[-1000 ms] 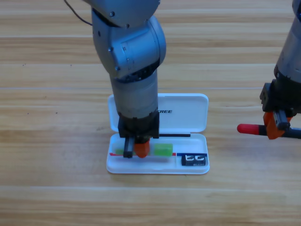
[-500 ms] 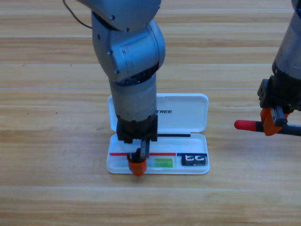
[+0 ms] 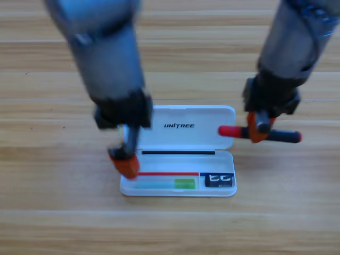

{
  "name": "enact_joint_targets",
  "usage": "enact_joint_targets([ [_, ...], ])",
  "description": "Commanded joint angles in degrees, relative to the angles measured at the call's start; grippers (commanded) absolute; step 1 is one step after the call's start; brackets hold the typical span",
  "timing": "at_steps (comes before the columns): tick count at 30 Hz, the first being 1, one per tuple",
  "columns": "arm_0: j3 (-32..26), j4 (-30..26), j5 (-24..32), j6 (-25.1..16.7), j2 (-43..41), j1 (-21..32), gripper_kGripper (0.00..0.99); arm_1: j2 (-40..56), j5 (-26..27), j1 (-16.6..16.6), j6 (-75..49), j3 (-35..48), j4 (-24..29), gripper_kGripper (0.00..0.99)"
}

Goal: Clean up eraser and pencils

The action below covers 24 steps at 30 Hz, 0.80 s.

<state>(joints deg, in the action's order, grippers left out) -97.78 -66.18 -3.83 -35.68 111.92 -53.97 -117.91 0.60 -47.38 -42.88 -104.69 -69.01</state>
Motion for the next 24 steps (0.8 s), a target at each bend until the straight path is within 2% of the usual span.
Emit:
enact_joint_targets([
  [1, -0.9, -3.8, 0.5, -0.8, -15.1, 8.4, 0.99, -12.0, 0.1, -6.7, 1.8, -8.2, -3.6, 0.0],
  [6, 2.6, -3.7, 2.3, -3.3, -22.4, 17.7, 0.99, -19.6, -1.3, -8.3, 2.1, -17.6, -6.1, 0.0],
  [9, 5.1, -3.3, 2.9, -3.6, -24.2, 20.3, 0.99, -23.2, -1.7, -8.5, 1.9, -22.0, -7.1, 0.0],
  [18, 13.0, 0.8, 4.5, -2.9, -27.1, 21.5, 0.99, -28.0, -2.4, -8.5, 1.9, -30.2, -8.9, 0.0],
  [24, 14.1, 1.2, 4.2, -3.2, -27.6, 21.5, 0.99, -28.8, -2.9, -8.5, 1.8, -30.9, -8.9, 0.0],
])
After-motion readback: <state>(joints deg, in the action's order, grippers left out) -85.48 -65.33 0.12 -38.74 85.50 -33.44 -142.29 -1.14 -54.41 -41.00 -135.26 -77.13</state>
